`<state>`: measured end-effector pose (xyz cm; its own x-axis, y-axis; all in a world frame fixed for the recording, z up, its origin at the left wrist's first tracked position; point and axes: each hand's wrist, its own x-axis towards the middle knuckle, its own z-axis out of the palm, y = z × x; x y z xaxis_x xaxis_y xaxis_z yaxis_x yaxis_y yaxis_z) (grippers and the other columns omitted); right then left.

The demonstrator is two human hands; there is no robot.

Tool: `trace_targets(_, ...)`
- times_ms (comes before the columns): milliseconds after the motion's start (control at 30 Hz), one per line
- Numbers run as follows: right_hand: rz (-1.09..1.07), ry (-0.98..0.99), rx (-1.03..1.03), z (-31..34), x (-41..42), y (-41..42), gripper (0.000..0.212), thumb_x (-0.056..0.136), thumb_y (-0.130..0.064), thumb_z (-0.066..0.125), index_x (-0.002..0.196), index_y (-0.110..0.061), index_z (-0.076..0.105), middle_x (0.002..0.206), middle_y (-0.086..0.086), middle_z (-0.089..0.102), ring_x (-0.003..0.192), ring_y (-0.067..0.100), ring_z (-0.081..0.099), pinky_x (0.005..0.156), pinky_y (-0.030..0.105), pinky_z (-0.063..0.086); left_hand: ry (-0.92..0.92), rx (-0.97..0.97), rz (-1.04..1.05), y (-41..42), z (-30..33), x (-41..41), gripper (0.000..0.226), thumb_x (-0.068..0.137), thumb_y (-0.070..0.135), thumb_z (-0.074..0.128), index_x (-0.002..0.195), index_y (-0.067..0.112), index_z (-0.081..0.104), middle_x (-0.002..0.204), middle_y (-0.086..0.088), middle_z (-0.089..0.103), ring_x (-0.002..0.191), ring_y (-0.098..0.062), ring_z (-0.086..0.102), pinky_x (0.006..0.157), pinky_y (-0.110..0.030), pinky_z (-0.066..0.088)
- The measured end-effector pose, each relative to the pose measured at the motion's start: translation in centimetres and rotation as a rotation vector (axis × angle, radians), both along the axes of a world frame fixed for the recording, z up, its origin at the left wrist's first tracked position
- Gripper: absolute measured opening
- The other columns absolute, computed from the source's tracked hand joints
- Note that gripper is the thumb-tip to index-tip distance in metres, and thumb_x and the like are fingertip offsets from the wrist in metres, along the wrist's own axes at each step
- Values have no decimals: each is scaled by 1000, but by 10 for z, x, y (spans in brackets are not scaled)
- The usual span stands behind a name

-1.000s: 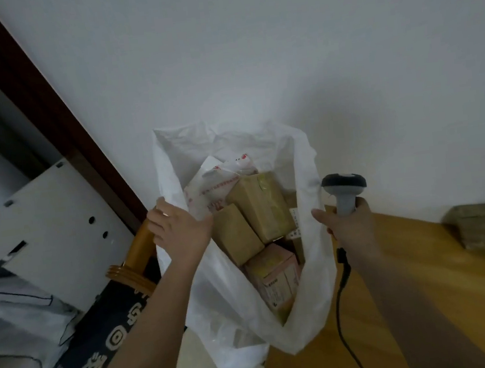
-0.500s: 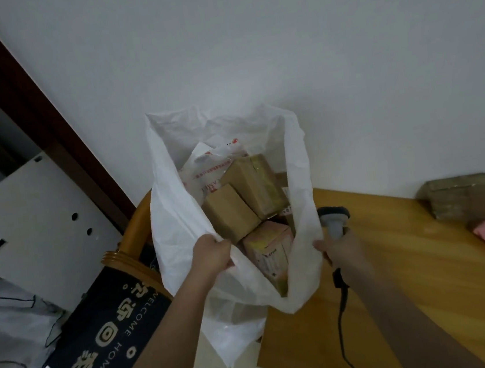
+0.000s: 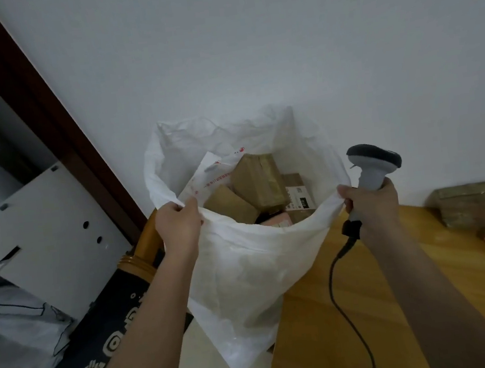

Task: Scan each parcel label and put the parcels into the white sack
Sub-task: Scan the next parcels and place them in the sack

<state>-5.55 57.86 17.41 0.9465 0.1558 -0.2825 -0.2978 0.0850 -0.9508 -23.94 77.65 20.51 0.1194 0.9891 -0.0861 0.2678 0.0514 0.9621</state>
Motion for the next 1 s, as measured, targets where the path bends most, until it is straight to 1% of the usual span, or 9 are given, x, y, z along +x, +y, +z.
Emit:
trace_targets(67,-23,-12,-38,-3,0,-1,40,83,-9,73,117,-8,53,93,12,57,70,18,54,58,28,48,69,124,36,-7,-1,2,20,85,13,67,87,7,47,87,-2,49,83,-23,49,71,-34,46)
trace_targets(167,-32,-26,-55,-9,-3,-6,37,85,-12,72,116,-8,52,92,13,56,70,20,54,59,31,48,250,457,101,-22,-8,10,45,75,10,69,112,2,45,119,-17,42,108,-33,41,85,-40,40)
trace_targets(267,-40,-17,-14,-11,-6,-17,30,86,-19,73,106,-13,50,82,6,54,65,17,53,61,32,48,336,804,37,-43,-10,26,38,71,8,65,106,4,53,112,-21,46,102,-36,44,80,-37,35)
trace_targets(333,-25,-23,-2,-10,-7,-26,31,86,-24,74,104,-14,50,79,3,52,62,16,52,59,31,46,318,980,-90,-59,-11,38,33,70,6,66,102,5,55,106,-20,49,97,-36,47,81,-41,39)
trace_targets(433,-38,-44,-15,-5,-4,-42,33,87,-28,73,105,-13,50,78,2,52,59,14,51,56,31,45,296,1152,-267,-85,-16,54,30,70,4,66,98,6,56,100,-15,52,94,-29,47,80,-41,43)
trace_targets(567,-64,-61,-22,0,7,-73,30,88,-26,71,105,-13,51,78,2,52,59,14,51,55,31,44,298,1237,-560,-118,-23,76,19,77,4,56,95,7,53,96,-12,55,88,-28,52,78,-42,49)
trace_targets(700,-89,-72,-7,0,24,-115,22,89,-19,70,101,-13,52,77,2,51,55,12,52,52,28,45,375,1187,-857,-154,-27,104,28,80,2,59,107,8,53,110,-11,52,92,-24,56,79,-40,54)
trace_targets(867,-133,-105,4,-5,56,-191,18,88,-14,69,96,-18,54,73,3,52,52,10,51,52,28,45,500,1145,-988,-222,-33,152,30,86,5,54,116,11,53,125,-10,44,95,-21,56,81,-38,54)
trace_targets(1000,-158,-109,-12,-13,88,-276,20,89,-14,69,103,-12,55,72,6,52,55,14,49,50,28,43,587,1129,-1052,-296,-45,197,31,93,9,46,123,10,53,137,-11,33,109,-21,52,95,-34,48)
